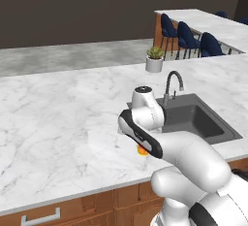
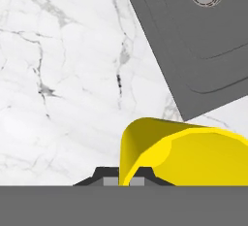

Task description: Pick the cup and bowl from the counter and place them on the counter next to the sink.

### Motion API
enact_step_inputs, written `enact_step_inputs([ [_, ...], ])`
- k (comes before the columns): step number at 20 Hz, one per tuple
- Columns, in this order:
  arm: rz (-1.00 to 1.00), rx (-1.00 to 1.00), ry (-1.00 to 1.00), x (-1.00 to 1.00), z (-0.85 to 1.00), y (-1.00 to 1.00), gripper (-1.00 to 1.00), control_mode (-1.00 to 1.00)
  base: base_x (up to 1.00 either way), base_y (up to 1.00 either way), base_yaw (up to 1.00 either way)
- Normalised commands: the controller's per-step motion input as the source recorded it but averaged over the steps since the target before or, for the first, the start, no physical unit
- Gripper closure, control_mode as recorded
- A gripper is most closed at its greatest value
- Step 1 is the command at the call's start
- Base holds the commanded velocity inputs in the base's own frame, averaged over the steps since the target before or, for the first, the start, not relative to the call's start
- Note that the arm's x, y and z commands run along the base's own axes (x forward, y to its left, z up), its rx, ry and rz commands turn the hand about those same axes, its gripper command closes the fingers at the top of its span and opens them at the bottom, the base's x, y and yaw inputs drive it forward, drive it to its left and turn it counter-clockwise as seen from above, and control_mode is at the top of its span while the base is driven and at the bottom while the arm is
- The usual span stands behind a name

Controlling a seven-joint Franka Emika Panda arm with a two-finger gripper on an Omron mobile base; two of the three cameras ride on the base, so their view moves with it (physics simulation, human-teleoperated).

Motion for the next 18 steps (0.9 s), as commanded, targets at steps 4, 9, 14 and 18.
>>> enact_step_inputs([
  [4, -0.07, 0.00, 0.00, 0.01, -0.16, 0.00, 1.00, -1.00, 0.00, 0.00, 0.00],
  [9, -0.07, 0.00, 0.00, 0.04, -0.22, 0.01, 1.00, -1.00, 0.00, 0.00, 0.00],
  [14, -0.07, 0.00, 0.00, 0.06, -0.22, 0.02, 1.00, -1.00, 0.00, 0.00, 0.00],
  [18, -0.07, 0.00, -0.01, 0.06, -0.25, 0.02, 1.00, -1.00, 0.00, 0.00, 0.00],
])
